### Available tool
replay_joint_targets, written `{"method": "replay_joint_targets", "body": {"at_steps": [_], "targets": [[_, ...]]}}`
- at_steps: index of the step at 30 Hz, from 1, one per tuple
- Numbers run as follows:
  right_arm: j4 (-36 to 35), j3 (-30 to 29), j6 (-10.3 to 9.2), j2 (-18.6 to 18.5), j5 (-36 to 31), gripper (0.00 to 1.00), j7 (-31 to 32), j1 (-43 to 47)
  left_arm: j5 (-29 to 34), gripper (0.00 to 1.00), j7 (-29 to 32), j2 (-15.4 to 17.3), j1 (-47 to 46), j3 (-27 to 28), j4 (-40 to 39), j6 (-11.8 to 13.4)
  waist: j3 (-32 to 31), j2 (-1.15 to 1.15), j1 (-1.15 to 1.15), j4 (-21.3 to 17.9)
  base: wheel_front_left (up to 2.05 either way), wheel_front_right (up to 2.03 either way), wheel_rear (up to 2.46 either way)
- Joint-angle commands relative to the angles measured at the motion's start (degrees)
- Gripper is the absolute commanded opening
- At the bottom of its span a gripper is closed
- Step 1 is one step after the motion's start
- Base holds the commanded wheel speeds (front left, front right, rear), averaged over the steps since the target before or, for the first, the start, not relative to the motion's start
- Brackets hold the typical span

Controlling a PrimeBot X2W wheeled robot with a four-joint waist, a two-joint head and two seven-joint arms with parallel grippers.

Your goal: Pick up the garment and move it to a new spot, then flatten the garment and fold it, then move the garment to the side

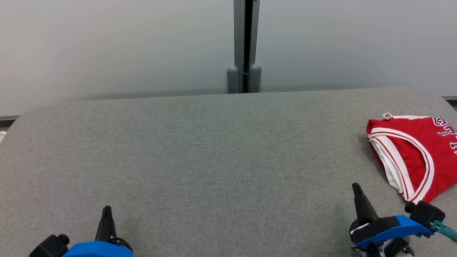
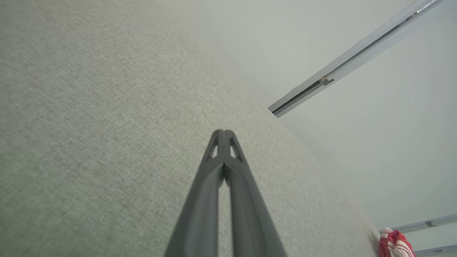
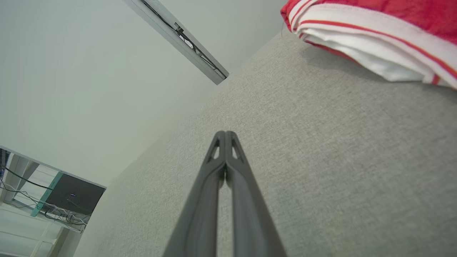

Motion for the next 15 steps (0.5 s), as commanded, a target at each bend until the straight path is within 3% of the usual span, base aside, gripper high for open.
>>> {"method": "replay_joint_targets", "body": {"at_steps": [1, 15], "targets": [[-1.48, -0.44, 0.00, -0.15, 2.48, 0.00, 0.57, -0.02, -2.33, 0.00, 0.55, 0.12, -1.86, 0.41, -1.25, -0.32, -0.01, 0.00, 0.00, 0.08, 0.00, 0.00, 0.00], [-4.17, -1.81, 0.00, -0.17, 12.46, 0.00, 3.13, 0.49, -11.88, 0.00, 3.12, 0.13, -2.91, 1.34, -2.76, -0.80, -0.09, 0.00, 0.00, 0.66, 0.00, 0.00, 0.00]]}}
